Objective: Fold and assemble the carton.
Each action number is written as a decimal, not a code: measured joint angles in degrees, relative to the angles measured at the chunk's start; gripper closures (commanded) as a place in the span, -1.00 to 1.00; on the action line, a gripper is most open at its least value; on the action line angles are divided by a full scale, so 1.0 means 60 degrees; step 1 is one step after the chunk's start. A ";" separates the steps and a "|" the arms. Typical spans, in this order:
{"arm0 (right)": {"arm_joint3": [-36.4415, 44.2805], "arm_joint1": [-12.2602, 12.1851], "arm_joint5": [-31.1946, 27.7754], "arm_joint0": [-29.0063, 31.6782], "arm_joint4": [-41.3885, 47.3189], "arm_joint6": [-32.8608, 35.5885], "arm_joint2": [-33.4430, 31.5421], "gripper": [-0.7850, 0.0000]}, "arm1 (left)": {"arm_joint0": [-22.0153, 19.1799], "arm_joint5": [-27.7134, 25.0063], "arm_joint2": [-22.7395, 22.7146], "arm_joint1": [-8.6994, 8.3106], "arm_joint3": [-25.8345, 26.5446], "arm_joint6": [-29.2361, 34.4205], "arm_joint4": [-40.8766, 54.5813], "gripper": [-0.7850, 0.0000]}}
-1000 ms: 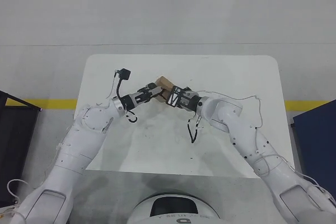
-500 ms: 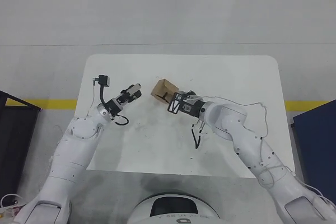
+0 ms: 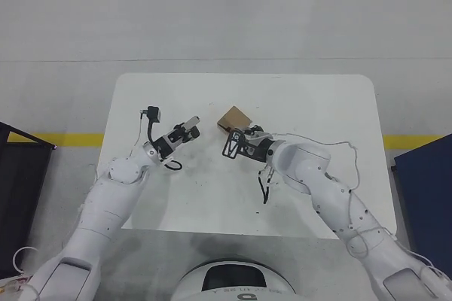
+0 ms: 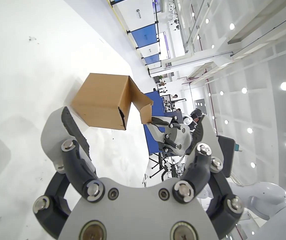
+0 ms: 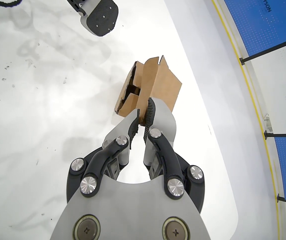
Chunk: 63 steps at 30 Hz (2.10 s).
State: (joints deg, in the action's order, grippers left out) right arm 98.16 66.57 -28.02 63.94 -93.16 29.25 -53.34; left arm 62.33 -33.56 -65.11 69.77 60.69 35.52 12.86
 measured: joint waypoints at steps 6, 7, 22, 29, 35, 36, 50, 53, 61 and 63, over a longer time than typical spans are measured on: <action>-0.0443 0.0176 0.0156 -0.0392 0.0022 0.0205 0.0402 1.00 | -0.0138 0.0086 0.0110 0.0048 -0.0324 0.0157 0.0076 -1.00; -0.0510 0.0201 0.0156 -0.0448 0.0040 0.0219 0.0454 1.00 | -0.0154 0.0099 0.0125 0.0055 -0.0362 0.0163 0.0080 -1.00; -0.1209 0.0548 0.0072 -0.1076 0.0040 0.0566 0.1124 1.00 | -0.0284 -0.0023 0.0338 0.0183 -0.0744 0.0106 0.0151 -1.00; -0.1414 0.0655 -0.0098 -0.1216 0.0031 0.0696 0.1285 1.00 | -0.0302 -0.0083 0.0352 0.0215 -0.0845 0.0101 0.0183 -1.00; -0.1533 0.0727 -0.0133 -0.1292 0.0061 0.0745 0.1315 1.00 | -0.0341 -0.0194 0.0295 0.0242 -0.0862 -0.0007 0.0306 -1.00; -0.1545 0.0738 -0.0140 -0.1298 0.0071 0.0754 0.1310 1.00 | -0.0311 -0.0313 0.0232 0.0254 -0.0815 -0.0080 0.0517 -1.00; -0.1628 0.0859 -0.0206 -0.1330 0.0092 0.0843 0.1308 1.00 | -0.0296 -0.0488 -0.0020 0.0308 -0.0105 0.0676 0.2165 -1.00; -0.1633 0.0880 -0.0171 -0.1313 0.0089 0.0885 0.1288 1.00 | -0.0420 -0.0110 0.0120 0.0323 -0.0272 0.1325 0.2333 -1.00; -0.1561 0.0907 -0.0175 -0.1225 0.0014 0.0947 0.1205 1.00 | -0.0635 0.0125 0.0244 0.0385 -0.0693 0.1769 0.2514 -1.00; -0.1541 0.0913 -0.0198 -0.1206 -0.0016 0.0951 0.1189 1.00 | -0.0692 0.0160 0.0319 0.0421 -0.0766 0.1746 0.2510 -1.00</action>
State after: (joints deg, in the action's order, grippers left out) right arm 88.91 72.05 -29.21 56.70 -93.26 34.95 -46.20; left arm 58.17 -32.61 -63.19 72.29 56.09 46.00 27.91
